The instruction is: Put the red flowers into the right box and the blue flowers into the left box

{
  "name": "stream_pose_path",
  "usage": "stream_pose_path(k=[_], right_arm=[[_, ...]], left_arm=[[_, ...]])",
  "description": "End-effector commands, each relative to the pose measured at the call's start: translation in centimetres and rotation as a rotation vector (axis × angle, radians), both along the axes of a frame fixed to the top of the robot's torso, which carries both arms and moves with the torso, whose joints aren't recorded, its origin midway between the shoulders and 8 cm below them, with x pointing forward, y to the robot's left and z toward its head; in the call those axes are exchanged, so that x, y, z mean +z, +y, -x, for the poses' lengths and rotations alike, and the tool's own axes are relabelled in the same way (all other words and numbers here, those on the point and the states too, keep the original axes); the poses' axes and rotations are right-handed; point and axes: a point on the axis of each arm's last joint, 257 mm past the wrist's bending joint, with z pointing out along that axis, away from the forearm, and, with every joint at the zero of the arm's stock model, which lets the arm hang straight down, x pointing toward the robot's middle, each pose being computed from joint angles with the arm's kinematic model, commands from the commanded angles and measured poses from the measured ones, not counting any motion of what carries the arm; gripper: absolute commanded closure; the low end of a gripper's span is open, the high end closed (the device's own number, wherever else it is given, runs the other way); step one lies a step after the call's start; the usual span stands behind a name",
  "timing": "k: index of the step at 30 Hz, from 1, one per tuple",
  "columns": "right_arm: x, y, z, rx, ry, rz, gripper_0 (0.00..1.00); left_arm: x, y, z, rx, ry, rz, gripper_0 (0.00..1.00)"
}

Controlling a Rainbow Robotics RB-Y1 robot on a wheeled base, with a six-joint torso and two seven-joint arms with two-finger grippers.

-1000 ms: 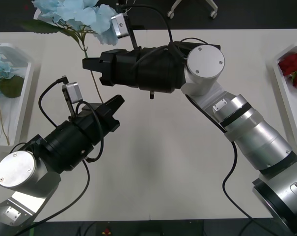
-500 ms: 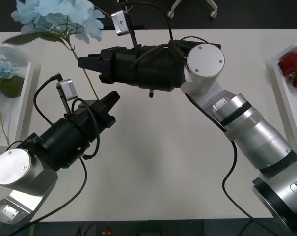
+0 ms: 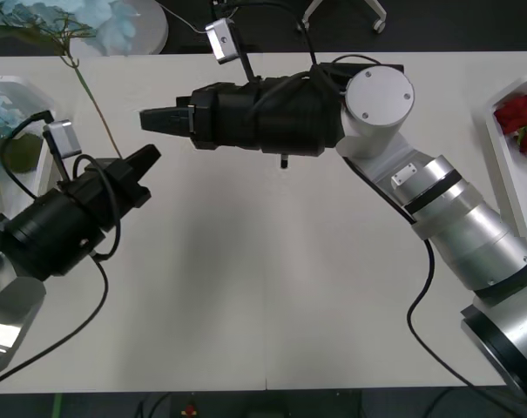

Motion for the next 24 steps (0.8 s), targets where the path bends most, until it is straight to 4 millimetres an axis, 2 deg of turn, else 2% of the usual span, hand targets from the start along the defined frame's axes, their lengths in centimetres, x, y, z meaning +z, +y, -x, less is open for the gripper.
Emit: stream_pose_path(k=[1,3,7,9,11,15,17,18,19,20,24], right_arm=[[2.5,-5.8,-1.5,0.01,-0.068,0.099,0.0],[1.8,-7.5,-1.5,0.021,-0.075,0.144,0.0],[0.3,-12.1,-1.1,0.054,-0.095,0.274,0.0],[-0.2,-13.6,-1.2,0.057,-0.119,0.312,0.0],[-0.7,-15.9,-1.7,0.056,-0.191,0.376,0.0],[-1.3,-19.0,-2.1,0.062,-0.27,0.463,0.0],[-1.3,-21.0,-2.4,0.065,-0.323,0.511,0.0],[-1.4,-21.5,-2.4,0.067,-0.335,0.522,0.0],[-1.3,-22.7,-2.6,0.07,-0.375,0.553,0.0],[-1.3,-23.1,-2.7,0.073,-0.391,0.564,0.0],[-0.5,-25.9,-2.9,0.094,-0.516,0.619,0.0]], left_arm=[[1.4,6.4,-3.0,0.051,-0.082,-0.225,1.0],[1.1,8.1,-3.8,0.064,-0.079,-0.281,1.0],[0.2,13.7,-5.6,0.11,-0.046,-0.468,1.0],[0.2,15.6,-5.9,0.125,-0.026,-0.516,1.0],[0.7,18.6,-6.3,0.155,0.017,-0.554,1.0],[1.8,22.6,-6.2,0.218,0.075,-0.602,1.0],[2.3,25.6,-5.8,0.272,0.121,-0.628,1.0],[2.4,26.3,-5.7,0.285,0.13,-0.638,1.0],[2.7,28.3,-5.5,0.33,0.153,-0.663,1.0],[2.6,29.1,-5.3,0.345,0.167,-0.67,1.0],[2.6,34.5,-4.0,0.466,0.231,-0.745,1.0]])
